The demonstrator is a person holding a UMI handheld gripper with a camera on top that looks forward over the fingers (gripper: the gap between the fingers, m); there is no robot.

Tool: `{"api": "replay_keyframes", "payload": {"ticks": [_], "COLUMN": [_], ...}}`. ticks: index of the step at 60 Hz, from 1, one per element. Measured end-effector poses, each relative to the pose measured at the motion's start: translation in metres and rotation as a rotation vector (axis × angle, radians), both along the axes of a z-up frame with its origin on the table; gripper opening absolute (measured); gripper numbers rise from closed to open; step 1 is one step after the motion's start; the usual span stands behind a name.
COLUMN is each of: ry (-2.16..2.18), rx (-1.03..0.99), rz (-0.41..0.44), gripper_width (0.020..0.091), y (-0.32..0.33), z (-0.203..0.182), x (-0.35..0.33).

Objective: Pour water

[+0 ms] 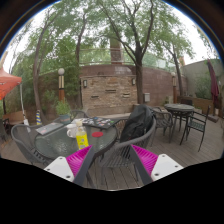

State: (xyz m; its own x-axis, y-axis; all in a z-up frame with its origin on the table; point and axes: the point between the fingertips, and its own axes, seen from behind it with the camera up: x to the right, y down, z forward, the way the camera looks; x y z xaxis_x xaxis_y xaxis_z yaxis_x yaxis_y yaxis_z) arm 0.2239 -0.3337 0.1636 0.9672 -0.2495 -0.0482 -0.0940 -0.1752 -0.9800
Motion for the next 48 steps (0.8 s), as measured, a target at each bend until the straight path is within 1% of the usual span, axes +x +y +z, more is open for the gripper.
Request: {"api": "replay_keyframes", "payload": {"ticks": [9,21,27,30,38,43,48], "ry": [-0.035,0.003,-0.011,-0.008,-0.001,0.001,-0.014], "rx": [0.013,0.046,0.029,0.024,0.025,0.027,0.047], "rz": [-0.003,0.067,0.05,0.046,0.074,0.08,0.092], "gripper_width": [0.0838,0.0837,0.0839,0.0841,0.0838,0.0839,0.0838], "y": [-0.003,0.004,0.015,0.026,0.068,0.107,0.145], "z": [0.001,0.003,-0.007,-0.013,-0.032,-0.054,-0.065], "x": [0.002,-0.024,-0.025,-0.028,-0.049,-0.064,-0.075]}}
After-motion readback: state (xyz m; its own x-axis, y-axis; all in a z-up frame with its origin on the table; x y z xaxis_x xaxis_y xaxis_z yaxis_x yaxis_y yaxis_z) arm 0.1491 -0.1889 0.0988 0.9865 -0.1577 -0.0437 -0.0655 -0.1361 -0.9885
